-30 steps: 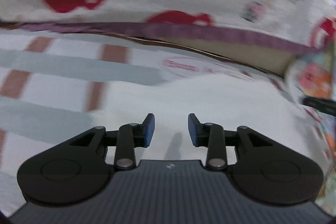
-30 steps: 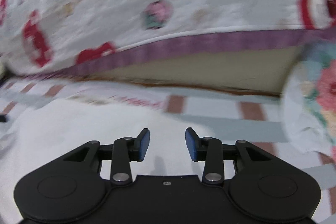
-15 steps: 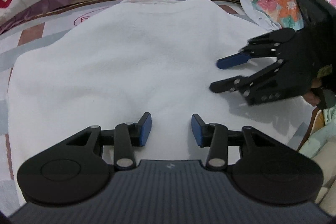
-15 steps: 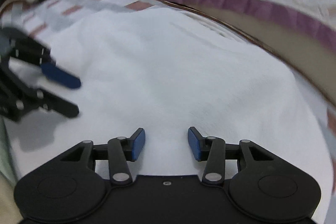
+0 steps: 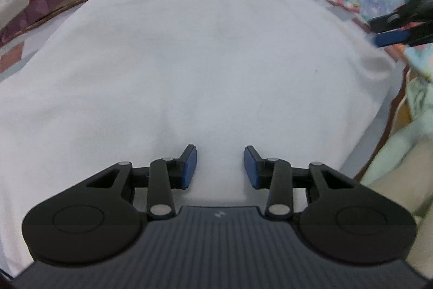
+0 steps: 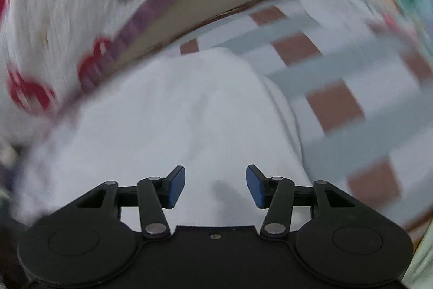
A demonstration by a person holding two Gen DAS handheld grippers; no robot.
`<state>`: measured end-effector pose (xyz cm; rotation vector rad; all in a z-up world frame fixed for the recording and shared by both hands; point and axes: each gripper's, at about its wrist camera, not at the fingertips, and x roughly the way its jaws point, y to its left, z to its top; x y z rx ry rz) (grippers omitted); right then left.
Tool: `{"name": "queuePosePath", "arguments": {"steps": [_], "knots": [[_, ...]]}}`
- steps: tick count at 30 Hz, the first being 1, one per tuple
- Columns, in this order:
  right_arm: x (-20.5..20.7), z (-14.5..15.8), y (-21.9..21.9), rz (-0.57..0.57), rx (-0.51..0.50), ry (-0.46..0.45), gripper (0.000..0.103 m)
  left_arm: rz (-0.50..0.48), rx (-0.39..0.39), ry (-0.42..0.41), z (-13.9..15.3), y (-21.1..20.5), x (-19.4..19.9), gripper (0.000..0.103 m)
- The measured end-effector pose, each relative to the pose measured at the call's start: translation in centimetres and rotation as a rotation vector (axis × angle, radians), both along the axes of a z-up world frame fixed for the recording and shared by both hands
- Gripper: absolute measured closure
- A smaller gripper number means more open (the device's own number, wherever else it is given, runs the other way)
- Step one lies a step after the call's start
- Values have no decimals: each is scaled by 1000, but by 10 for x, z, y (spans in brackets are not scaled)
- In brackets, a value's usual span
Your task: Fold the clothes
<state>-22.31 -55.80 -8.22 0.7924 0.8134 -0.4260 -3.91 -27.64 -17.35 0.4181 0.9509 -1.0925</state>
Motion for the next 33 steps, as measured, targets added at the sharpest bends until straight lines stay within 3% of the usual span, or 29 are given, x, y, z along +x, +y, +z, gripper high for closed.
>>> {"name": "queuePosePath", "arguments": {"steps": [5,11,16,22,24,27,28,29,31,33], "knots": [[-53,-26,-1,-147,87,36,45,-6,-87,20,23,10,-15,64],[-80,-65,-9,-210,147,-27,45,-22,-36,9,3,4,-38,63],[-98,-104,-15,-304,295,-151,45,41,-26,100,5,12,-20,63],[-95,-122,-9,-338,353,-295,43,109,47,249,6,21,-9,61],[-89,-121,-10,-345,351,-318,38,165,17,330,6,29,-5,56],[-79,-116,-10,-348,344,-327,35,232,-7,313,1,41,-9,55],[-75,-113,-9,-340,331,-328,40,229,-4,300,-2,43,-11,55],[-71,-105,-6,-301,285,-378,84,219,1,289,-5,43,-13,56],[-63,-89,1,-222,192,-473,81,198,11,265,-9,45,-17,60],[-43,-51,14,-94,56,-485,81,173,22,238,-4,44,-19,65]]}}
